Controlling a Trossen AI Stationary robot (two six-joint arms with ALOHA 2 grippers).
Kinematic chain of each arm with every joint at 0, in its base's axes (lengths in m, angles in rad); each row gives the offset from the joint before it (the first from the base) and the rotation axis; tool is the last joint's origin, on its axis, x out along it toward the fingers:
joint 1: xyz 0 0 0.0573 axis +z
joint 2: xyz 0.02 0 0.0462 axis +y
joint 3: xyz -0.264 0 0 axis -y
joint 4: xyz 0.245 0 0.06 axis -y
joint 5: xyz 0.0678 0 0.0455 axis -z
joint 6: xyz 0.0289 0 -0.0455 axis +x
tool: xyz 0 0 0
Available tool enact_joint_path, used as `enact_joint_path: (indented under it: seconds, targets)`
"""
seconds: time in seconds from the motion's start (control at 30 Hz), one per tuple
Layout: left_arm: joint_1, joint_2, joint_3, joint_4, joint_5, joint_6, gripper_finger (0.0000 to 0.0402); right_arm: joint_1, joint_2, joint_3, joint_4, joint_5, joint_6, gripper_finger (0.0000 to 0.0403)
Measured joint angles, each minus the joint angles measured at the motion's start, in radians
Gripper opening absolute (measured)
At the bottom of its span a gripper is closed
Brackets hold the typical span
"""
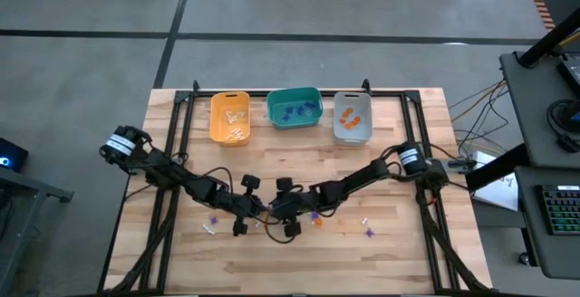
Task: Sort Halloween decoration
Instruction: Put the violet spider toy into the green bin
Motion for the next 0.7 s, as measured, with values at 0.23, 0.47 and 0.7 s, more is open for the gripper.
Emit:
enact_joint_path:
  seconds: [0.23,0.47,0.7]
  targets:
    - [0.0,0.001,-0.002,0.01,0.0,0.0,0.0,-0.01,0.056,0.05,0.011,-0.002,-0.044,0.0166]
    - [0.0,0.002,-0.002,0.014,0.0,0.004,0.0,-0.028,0.058,0.045,0.008,-0.009,-0.031,0.0112]
    - [0.0,-0.005,-0.003,0.011,0.0,0.004,0.0,-0.033,0.058,0.044,0.004,-0.016,-0.038,0.0034]
